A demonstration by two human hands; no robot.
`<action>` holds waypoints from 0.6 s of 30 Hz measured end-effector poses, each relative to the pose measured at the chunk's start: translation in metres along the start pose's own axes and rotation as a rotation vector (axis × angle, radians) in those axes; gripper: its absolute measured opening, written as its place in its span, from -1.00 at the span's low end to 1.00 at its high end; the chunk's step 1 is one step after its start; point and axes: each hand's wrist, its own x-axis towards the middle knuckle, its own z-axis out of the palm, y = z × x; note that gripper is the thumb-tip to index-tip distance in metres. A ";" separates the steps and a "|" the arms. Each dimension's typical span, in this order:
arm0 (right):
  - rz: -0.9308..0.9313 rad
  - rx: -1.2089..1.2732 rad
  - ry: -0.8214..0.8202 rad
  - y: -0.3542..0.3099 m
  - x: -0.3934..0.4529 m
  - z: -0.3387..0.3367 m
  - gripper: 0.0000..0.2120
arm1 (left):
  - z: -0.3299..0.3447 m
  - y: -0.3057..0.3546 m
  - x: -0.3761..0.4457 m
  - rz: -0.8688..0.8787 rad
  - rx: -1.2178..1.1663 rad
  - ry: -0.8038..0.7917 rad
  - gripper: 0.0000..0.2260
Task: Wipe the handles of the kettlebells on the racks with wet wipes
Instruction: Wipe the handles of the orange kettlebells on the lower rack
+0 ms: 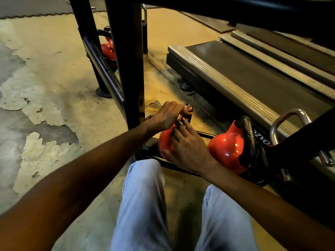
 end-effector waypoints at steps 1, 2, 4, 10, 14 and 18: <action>-0.032 0.007 0.011 -0.005 -0.006 0.003 -0.24 | 0.000 0.000 -0.002 0.013 0.002 0.009 -0.56; -0.073 0.005 0.026 -0.009 -0.015 0.007 -0.25 | 0.001 -0.001 -0.003 0.030 0.007 0.008 -0.54; -0.131 -0.024 0.051 -0.010 -0.036 0.011 -0.28 | -0.002 0.002 -0.003 0.009 -0.022 0.017 -0.51; -0.058 -0.016 0.053 -0.001 -0.068 0.029 -0.23 | 0.017 -0.016 0.002 0.075 -0.008 0.064 -0.61; 0.175 0.252 0.152 -0.024 -0.059 0.031 -0.15 | 0.000 0.010 -0.004 0.130 0.032 0.099 -0.78; 0.446 0.858 0.161 -0.046 -0.038 0.009 -0.11 | 0.004 0.002 -0.001 0.159 0.069 0.147 -0.69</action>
